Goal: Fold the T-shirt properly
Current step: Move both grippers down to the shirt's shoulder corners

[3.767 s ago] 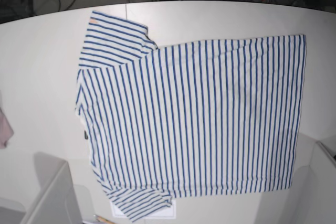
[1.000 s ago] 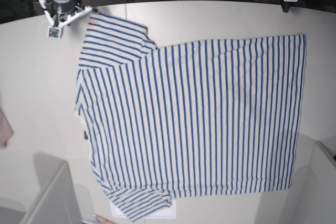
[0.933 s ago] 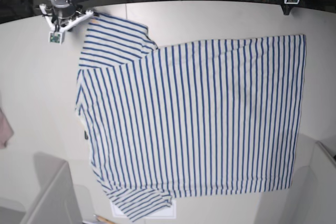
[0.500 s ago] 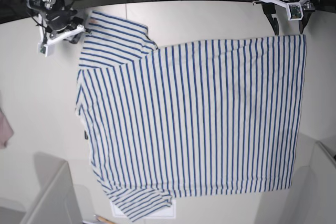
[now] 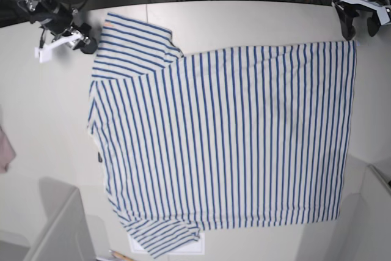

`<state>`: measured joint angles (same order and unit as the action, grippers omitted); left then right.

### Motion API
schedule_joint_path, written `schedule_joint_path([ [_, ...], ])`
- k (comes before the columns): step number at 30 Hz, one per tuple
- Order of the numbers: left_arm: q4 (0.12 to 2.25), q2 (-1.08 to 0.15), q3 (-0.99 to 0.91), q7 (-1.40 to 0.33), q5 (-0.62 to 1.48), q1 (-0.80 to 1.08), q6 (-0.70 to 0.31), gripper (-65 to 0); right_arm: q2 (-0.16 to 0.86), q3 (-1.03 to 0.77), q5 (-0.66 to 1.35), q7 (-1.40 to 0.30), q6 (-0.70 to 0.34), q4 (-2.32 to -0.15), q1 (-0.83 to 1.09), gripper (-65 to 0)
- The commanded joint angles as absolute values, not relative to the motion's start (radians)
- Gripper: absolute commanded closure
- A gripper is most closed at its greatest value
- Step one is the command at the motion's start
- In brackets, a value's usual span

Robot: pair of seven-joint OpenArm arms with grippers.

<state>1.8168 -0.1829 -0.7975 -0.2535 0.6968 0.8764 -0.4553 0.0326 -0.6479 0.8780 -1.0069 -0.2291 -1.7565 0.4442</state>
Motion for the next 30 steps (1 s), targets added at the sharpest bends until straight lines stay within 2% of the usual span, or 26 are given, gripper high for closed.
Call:
schedule_joint_path([
  [1, 1.827, -0.185, -0.835, -0.251, 0.714, 0.875, -0.499, -45.7, 0.058, -0.645, 0.894, -0.997, -0.236, -1.753, 0.444, -28.7],
  [7, 1.788, -0.151, -1.001, -0.407, 0.714, 0.791, -0.608, -45.7, 0.077, -0.639, 0.894, -0.995, -0.237, -1.647, 0.444, -28.7],
  [10, 1.781, -0.153, -1.027, -0.469, 0.714, 0.757, -0.656, -45.7, 0.079, -0.615, 0.894, -1.003, -0.277, -1.641, 0.452, -28.7],
  [19, 1.776, -0.151, -1.026, -0.487, 0.714, 0.731, -0.664, -45.7, 0.082, -0.437, 0.892, -0.944, -0.289, -1.606, 0.489, -28.1],
  [30, 1.641, -0.154, -1.026, -0.489, 0.717, 0.650, -0.665, -45.6, 0.084, -0.433, 0.892, -0.888, -0.289, -1.543, 0.483, -27.6],
])
